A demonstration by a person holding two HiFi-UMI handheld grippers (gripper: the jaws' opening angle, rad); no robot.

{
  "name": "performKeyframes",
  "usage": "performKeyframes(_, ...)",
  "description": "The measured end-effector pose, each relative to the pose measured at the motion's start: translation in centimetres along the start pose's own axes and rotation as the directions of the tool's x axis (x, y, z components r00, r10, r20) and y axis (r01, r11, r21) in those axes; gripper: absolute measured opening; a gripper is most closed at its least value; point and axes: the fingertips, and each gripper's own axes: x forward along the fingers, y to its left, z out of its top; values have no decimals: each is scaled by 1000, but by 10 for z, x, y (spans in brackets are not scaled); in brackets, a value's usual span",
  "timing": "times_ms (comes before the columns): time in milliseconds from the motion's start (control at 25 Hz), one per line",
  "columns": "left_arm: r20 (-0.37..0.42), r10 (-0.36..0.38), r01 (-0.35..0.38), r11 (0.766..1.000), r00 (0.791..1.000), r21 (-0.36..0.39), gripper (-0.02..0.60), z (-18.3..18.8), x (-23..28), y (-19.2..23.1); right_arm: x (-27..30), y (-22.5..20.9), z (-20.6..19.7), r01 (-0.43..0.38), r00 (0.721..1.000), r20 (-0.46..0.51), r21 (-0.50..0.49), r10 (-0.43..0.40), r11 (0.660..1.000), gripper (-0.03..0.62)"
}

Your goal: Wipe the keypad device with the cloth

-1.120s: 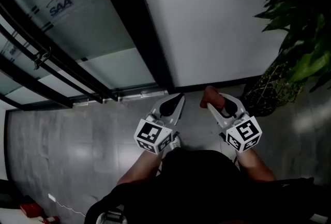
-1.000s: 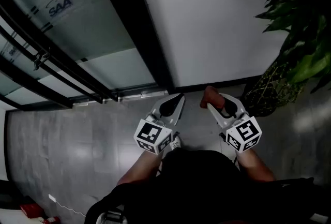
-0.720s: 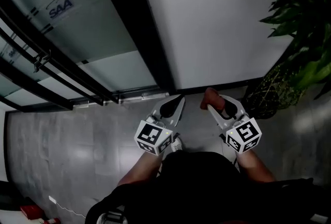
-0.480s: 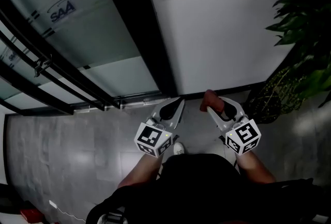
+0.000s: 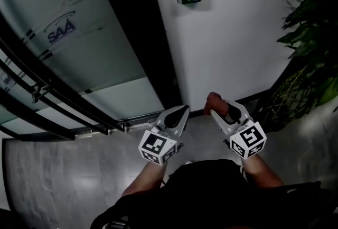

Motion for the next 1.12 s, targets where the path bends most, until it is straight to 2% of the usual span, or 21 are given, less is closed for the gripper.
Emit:
performKeyframes(400, -30, -102, 102, 995, 994, 0, 15, 3, 15, 28, 41, -10, 27, 70, 997, 19, -34, -70, 997, 147)
performKeyframes(640, -18, -70, 70, 997, 997, 9, 15, 3, 26, 40, 62, -41, 59, 80, 995, 69, -110, -73, 991, 147)
performKeyframes(760, -13, -42, 42, 999, 999, 13, 15, 5, 29, 46, 78, -57, 91, 74, 994, 92, -204, -56, 976, 147)
performKeyframes(920, -39, -18, 18, 1000, 999, 2, 15, 0, 33, 51, 104, -81, 153, 98, 989, 140, -363, -49, 927, 146)
performKeyframes(1120, -36, 29, -29, 1000, 999, -4, 15, 1, 40, 59, 131, -114, 234, 168, 972, 222, -451, -72, 876, 146)
